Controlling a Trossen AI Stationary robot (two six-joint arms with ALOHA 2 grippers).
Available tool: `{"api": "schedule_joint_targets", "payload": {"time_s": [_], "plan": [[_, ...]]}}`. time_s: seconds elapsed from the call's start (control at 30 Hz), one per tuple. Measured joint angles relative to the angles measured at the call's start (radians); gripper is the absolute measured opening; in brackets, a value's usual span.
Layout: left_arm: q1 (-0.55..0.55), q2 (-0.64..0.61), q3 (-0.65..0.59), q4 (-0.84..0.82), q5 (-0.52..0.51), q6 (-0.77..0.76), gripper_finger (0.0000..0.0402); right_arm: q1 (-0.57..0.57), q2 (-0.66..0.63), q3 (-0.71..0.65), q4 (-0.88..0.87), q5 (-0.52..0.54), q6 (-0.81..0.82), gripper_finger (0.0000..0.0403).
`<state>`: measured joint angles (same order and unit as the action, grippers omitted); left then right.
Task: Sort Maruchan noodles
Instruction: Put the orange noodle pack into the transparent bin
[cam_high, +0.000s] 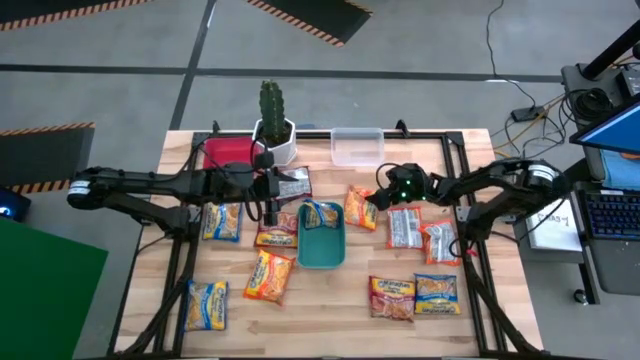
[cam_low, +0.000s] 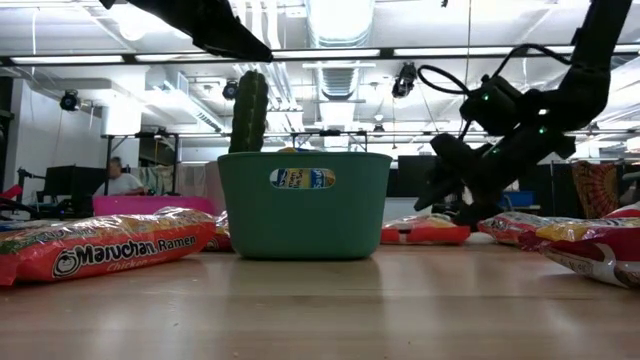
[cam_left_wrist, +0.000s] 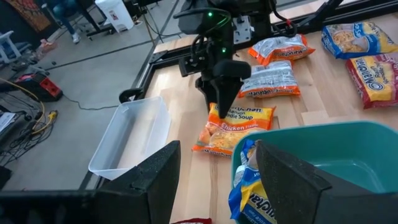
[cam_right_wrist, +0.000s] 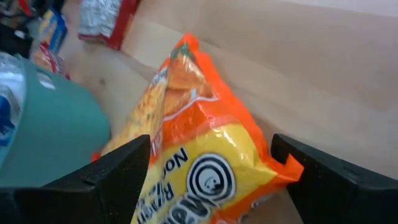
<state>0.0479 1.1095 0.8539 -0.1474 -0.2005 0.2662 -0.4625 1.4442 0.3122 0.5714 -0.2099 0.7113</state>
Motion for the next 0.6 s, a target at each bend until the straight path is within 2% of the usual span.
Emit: {"api": "schedule_joint_targets", "payload": {"time_s": [0.1,0.2,0.6], "plan": [[0.0,0.0,0.0,0.0,0.0,-0.007,0.0194,0.0,0.057,0.006,0.048,0.0,0.019,0.0322],[0.0,0.0,0.0,0.0,0.0,-0.014,0.0194,0.0,0.086,0.023,0.048,0.004,0.032,0.0296],[0.0,0.0,0.0,-0.001,0.0,-0.014,0.0194,-0.001,0.046,0.027,0.035,-0.002,0.041,0.0109]]}}
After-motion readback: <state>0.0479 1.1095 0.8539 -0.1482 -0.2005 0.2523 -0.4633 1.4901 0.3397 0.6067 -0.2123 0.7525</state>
